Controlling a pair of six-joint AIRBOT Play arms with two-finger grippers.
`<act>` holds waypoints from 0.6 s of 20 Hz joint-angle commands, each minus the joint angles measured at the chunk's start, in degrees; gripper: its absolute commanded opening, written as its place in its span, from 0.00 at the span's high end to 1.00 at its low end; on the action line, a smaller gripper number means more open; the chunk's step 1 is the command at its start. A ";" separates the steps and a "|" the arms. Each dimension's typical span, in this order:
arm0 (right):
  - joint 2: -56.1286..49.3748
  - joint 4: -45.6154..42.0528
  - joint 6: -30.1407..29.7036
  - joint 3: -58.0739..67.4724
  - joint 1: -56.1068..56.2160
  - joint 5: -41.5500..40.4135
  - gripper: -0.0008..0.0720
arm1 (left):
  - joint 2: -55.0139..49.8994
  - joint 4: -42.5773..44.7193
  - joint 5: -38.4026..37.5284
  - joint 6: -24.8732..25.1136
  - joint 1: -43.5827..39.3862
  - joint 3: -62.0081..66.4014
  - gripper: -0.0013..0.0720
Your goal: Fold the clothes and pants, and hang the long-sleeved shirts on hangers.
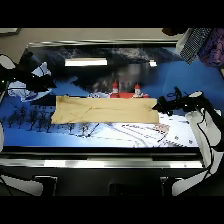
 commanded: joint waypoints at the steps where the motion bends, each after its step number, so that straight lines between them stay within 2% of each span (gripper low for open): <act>1: 1.31 -1.14 0.46 0.07 0.90 -0.68 0.95 | -0.17 -2.21 0.04 0.09 -1.14 -0.02 0.95; 5: 8.81 -15.67 10.69 1.57 0.90 4.52 0.95 | -3.45 -8.83 0.59 -1.57 -7.32 -1.27 0.96; 7: 12.90 -22.40 13.94 3.17 0.90 7.74 0.95 | -5.33 -12.98 4.70 -3.78 -12.66 -3.43 0.96; 12: 22.16 -29.42 19.08 9.14 0.90 12.74 0.95 | -11.63 -21.46 18.86 -12.31 -31.26 -4.39 0.96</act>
